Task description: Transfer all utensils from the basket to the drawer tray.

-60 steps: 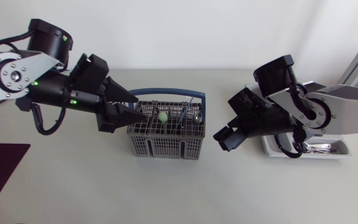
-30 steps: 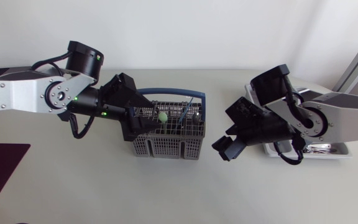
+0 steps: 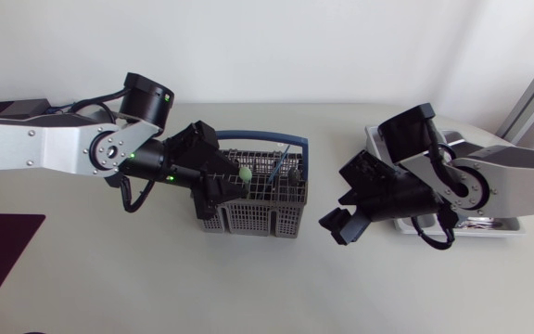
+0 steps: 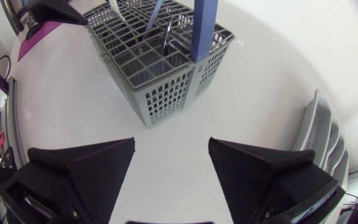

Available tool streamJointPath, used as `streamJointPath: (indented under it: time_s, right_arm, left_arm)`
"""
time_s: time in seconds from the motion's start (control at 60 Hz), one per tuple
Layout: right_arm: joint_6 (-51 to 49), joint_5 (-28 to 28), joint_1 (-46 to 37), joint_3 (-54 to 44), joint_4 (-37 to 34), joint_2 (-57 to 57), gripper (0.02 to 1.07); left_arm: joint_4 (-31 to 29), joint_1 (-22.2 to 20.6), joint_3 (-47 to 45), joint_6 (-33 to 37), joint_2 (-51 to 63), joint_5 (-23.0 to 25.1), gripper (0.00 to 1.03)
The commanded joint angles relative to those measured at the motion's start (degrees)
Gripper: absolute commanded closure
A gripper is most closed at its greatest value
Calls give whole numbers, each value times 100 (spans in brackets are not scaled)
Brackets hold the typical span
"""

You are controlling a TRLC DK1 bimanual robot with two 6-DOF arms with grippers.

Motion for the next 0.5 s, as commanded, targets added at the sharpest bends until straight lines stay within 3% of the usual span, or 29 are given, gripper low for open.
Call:
streamJointPath:
  time_s: [0.0,0.1,0.217,0.45,0.483]
  right_arm:
    - [-113,-25,-22,-156,76,76,21]
    - [-121,-25,-22,-165,67,67,21]
    - [-121,-16,-22,-156,76,58,21]
    - [-113,-25,-13,-173,67,-109,21]
    - [-113,-16,4,-147,67,-179,21]
  left_arm:
    - [66,-79,58,-3,137,29,49]
    - [119,-105,50,-83,137,29,49]
    - [145,-97,85,-179,146,29,66]
    - [163,-88,102,-276,110,29,65]
    - [163,-61,85,-285,58,29,57]
